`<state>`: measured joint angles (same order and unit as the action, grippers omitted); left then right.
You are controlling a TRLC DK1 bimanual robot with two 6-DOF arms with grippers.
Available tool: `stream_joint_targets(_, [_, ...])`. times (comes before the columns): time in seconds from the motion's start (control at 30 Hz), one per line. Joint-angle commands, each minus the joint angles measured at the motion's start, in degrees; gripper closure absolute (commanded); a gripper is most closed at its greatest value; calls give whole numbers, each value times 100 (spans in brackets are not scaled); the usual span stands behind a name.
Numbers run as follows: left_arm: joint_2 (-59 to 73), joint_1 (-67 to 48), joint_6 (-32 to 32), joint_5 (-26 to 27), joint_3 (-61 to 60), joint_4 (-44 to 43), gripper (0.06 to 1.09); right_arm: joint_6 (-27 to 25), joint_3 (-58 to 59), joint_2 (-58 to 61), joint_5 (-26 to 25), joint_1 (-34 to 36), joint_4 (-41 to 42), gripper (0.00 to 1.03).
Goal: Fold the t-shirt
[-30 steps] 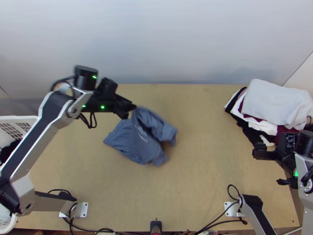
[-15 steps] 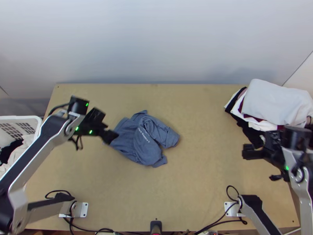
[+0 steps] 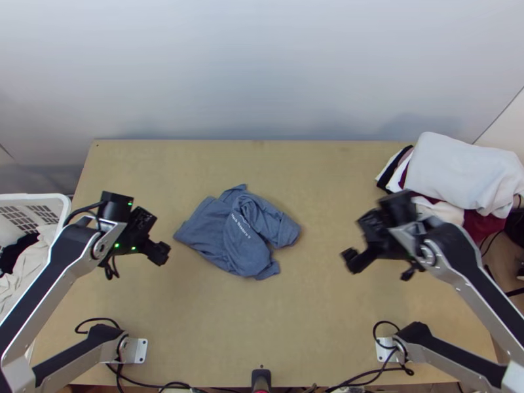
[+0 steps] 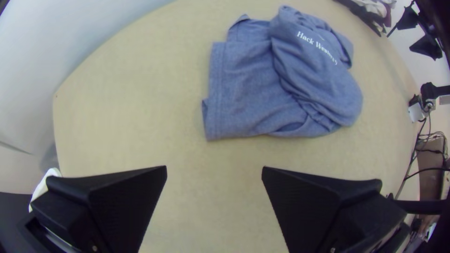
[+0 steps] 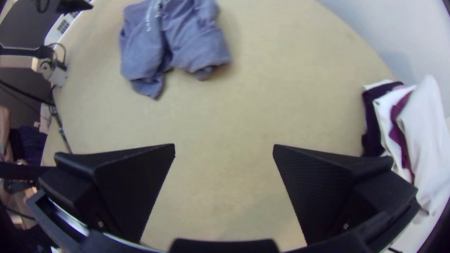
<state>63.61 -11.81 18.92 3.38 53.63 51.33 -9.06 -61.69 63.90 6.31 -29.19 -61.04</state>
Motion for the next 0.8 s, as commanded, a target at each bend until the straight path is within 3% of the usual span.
stream_joint_targets(0.0, [-315,223,-72,-250,-28,413,10,80,-124,896,1215,-992,48,17])
stream_joint_targets(0.07, [-473,241,-55,-259,-98,553,10,89,-273,1169,1540,-1001,48,18])
stream_joint_targets(0.17, [-561,294,86,-276,-247,571,10,97,-405,1564,1611,-1150,294,18])
stream_joint_targets(0.27, [-464,65,183,-883,-397,211,10,212,-642,2118,2050,-1203,522,18])
stream_joint_targets(0.43, [-25,12,226,-918,-247,-123,10,212,-1302,3006,2446,-1221,619,18])
stream_joint_targets(0.5, [107,-5,306,-918,-230,-220,10,220,-1495,3278,2613,-1282,654,23])
stream_joint_targets(0.57, [160,-5,306,-918,-212,-246,10,247,-1680,3471,2700,-1361,698,27])
stream_joint_targets(0.77, [-16,39,306,-918,-458,-238,10,300,-2101,3911,2709,-1537,786,28])
